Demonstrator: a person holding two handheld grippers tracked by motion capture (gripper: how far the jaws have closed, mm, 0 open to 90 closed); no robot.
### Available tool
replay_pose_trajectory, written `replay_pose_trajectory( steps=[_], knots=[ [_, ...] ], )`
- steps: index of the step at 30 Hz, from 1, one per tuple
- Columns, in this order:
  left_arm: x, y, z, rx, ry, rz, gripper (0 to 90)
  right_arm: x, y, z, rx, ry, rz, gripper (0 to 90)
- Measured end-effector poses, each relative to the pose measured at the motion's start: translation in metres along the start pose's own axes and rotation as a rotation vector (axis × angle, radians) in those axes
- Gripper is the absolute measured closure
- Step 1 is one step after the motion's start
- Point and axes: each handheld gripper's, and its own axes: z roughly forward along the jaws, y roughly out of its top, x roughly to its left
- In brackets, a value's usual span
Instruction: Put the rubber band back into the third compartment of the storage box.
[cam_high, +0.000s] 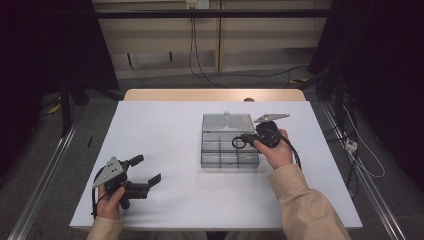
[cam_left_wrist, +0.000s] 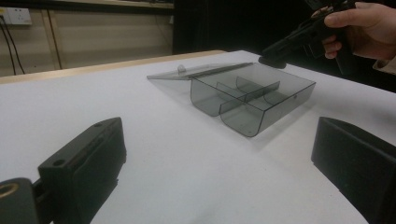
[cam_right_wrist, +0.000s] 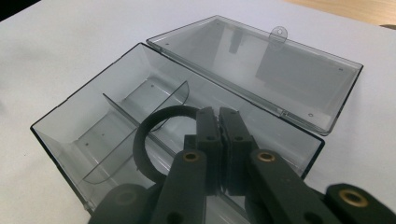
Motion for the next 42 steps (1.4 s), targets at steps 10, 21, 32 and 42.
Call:
replay_pose_trajectory(
  steps=[10, 21, 32, 42],
  knots=[
    [0.000, 0.000, 0.000, 0.002, 0.000, 0.002, 2.9, -0.003, 0.002, 0.000, 0.002, -0.008, -0.003, 88.1],
    [0.000, -0.001, 0.000, 0.004, 0.000, 0.002, 2.9, -0.008, 0.004, -0.001, -0.001, -0.016, -0.001, 88.1],
    [0.000, -0.001, -0.001, 0.004, 0.001, -0.002, 2.9, -0.014, 0.004, 0.001, -0.004, -0.035, 0.006, 88.1],
    [0.001, -0.001, -0.001, 0.004, 0.003, -0.001, 2.9, -0.019, 0.002, 0.004, 0.001, -0.048, 0.008, 88.1]
  ],
)
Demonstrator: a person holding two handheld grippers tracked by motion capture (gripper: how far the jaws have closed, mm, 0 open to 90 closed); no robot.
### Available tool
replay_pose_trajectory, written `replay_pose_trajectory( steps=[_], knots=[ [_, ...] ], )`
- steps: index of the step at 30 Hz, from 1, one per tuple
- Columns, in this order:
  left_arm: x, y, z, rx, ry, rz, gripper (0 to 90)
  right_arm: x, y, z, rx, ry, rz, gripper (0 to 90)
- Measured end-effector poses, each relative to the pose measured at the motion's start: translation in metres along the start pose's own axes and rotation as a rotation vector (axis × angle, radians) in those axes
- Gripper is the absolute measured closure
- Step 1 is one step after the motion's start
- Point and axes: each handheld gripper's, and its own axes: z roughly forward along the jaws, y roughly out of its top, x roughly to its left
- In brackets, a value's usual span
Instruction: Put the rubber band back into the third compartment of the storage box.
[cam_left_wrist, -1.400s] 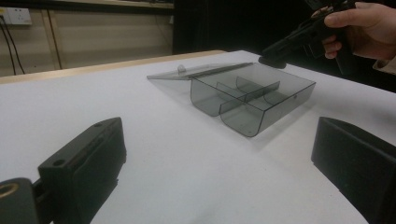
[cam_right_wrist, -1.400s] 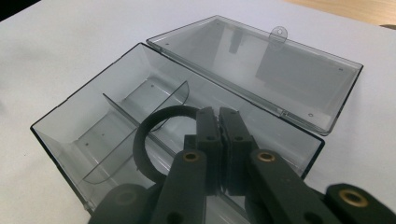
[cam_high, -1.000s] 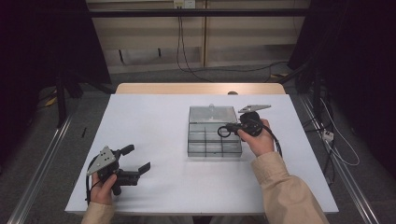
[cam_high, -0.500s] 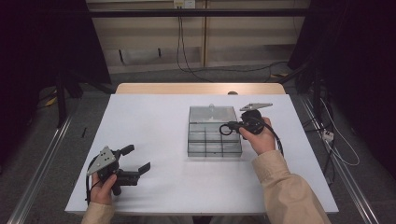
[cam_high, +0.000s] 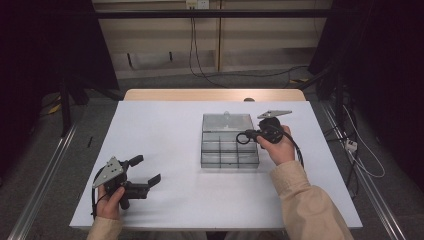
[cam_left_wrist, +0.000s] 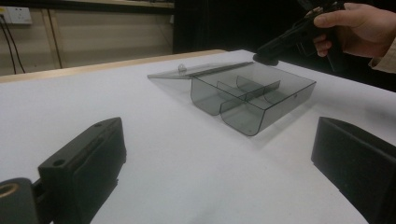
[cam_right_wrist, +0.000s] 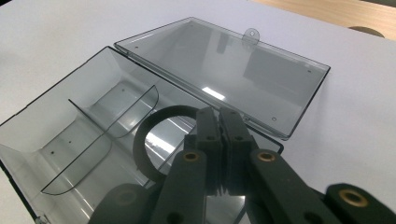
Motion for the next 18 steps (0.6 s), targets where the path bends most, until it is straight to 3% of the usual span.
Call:
replay_pose_trajectory(
  steps=[18],
  knots=[
    [0.0005, 0.0000, -0.0009, -0.005, 0.001, -0.002, 2.9, -0.0054, -0.0037, 0.0065, 0.019, -0.031, -0.008, 87.6]
  ],
)
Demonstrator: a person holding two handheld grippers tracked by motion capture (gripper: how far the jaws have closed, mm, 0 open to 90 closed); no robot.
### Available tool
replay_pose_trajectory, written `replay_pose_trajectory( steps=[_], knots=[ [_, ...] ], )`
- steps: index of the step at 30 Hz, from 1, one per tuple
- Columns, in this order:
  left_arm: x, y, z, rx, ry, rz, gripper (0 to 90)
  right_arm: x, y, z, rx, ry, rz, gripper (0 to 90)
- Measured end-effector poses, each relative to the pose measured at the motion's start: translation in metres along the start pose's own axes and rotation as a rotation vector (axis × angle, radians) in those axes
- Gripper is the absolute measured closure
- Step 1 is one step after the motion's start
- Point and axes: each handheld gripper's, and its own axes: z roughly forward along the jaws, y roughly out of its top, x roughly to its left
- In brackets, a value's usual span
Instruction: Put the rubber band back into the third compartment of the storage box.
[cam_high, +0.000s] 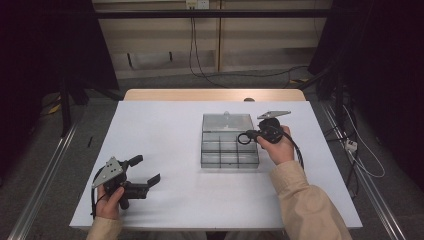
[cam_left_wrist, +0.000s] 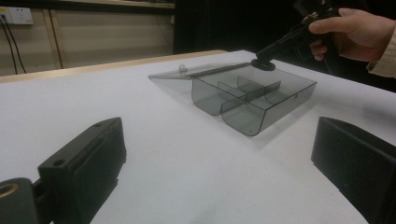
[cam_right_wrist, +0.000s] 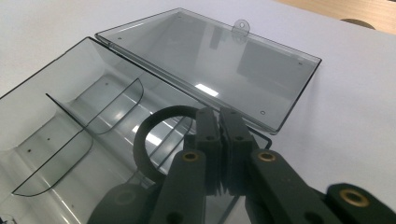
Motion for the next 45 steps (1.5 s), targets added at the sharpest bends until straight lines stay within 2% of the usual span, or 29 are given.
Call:
replay_pose_trajectory(
  steps=[31, 45],
  knots=[
    [-0.0001, -0.0001, -0.0002, 0.001, -0.002, 0.001, 2.9, -0.0028, -0.0068, 0.0050, 0.018, -0.018, -0.005, 86.8],
    [-0.0002, -0.0001, -0.0003, 0.003, -0.004, 0.004, 2.9, 0.0006, -0.0065, 0.0075, 0.023, -0.019, -0.015, 86.1]
  ],
)
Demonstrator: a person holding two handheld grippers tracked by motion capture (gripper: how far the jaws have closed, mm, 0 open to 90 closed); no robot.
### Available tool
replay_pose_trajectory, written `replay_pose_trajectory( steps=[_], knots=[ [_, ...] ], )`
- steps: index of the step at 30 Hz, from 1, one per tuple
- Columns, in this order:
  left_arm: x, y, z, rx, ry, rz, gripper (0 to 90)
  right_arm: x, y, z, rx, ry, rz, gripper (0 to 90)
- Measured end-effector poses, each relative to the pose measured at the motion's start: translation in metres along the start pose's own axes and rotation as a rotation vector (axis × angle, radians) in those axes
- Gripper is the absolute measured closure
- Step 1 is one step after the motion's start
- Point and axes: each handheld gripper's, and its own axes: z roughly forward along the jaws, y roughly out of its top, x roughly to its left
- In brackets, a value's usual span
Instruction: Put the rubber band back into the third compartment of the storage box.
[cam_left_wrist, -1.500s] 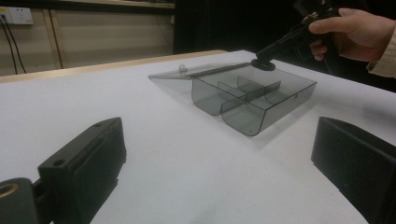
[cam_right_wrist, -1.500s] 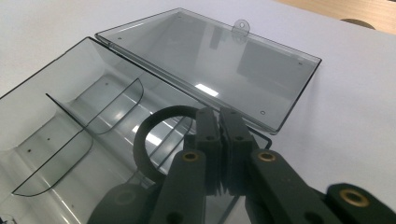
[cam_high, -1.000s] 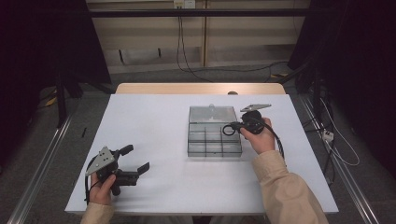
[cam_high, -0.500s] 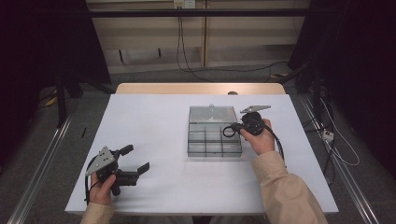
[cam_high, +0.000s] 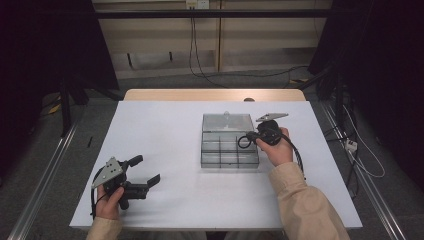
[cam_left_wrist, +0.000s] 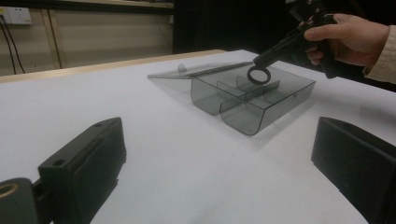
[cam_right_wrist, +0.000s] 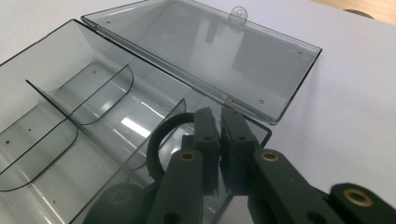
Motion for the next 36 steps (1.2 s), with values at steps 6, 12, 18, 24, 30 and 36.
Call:
replay_pose_trajectory(
  steps=[6, 12, 18, 24, 30, 36],
  knots=[
    [0.000, 0.000, 0.000, -0.002, 0.000, -0.001, 2.9, 0.001, 0.000, 0.002, 0.005, -0.002, -0.008, 85.3],
    [0.000, 0.000, 0.000, -0.001, -0.001, 0.000, 2.9, 0.003, -0.001, 0.004, 0.015, -0.002, -0.019, 85.4],
    [0.000, 0.000, 0.000, -0.001, -0.001, -0.001, 2.9, 0.005, -0.002, 0.005, 0.017, 0.001, -0.024, 82.3],
    [0.000, 0.000, 0.000, -0.001, -0.001, -0.001, 2.9, 0.007, -0.002, 0.004, 0.010, -0.009, -0.054, 71.6],
    [0.000, 0.000, 0.000, -0.001, 0.001, -0.002, 2.9, 0.012, -0.004, -0.001, -0.021, 0.010, -0.052, 56.3],
    [0.000, 0.000, 0.001, -0.005, 0.000, -0.004, 2.9, 0.016, -0.004, -0.014, -0.046, 0.050, -0.018, 36.5]
  ],
)
